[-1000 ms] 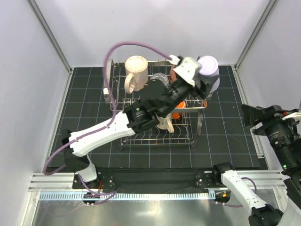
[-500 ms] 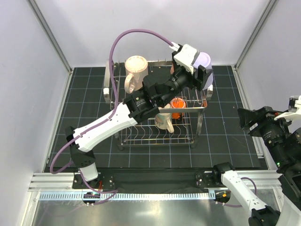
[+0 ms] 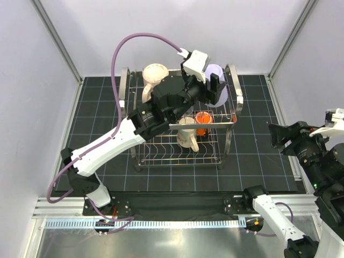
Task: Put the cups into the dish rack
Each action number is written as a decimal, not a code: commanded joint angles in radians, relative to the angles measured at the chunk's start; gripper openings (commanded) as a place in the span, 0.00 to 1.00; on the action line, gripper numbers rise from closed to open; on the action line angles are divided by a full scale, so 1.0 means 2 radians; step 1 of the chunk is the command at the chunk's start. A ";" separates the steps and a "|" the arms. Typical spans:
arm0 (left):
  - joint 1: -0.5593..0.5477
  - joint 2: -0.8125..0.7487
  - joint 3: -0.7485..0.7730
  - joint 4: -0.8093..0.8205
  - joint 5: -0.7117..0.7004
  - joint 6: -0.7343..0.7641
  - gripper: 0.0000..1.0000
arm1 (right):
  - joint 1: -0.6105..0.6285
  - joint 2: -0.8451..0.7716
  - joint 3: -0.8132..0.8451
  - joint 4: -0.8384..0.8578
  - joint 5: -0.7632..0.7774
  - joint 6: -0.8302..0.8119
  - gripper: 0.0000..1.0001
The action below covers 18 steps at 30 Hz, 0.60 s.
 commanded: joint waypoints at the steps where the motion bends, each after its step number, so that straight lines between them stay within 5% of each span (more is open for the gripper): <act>1: 0.011 -0.008 -0.008 -0.036 -0.011 -0.006 0.00 | 0.001 -0.003 -0.006 0.020 -0.008 0.003 0.57; 18: 0.014 0.005 -0.008 -0.077 -0.001 -0.026 0.01 | 0.001 -0.015 -0.036 0.029 -0.013 0.006 0.57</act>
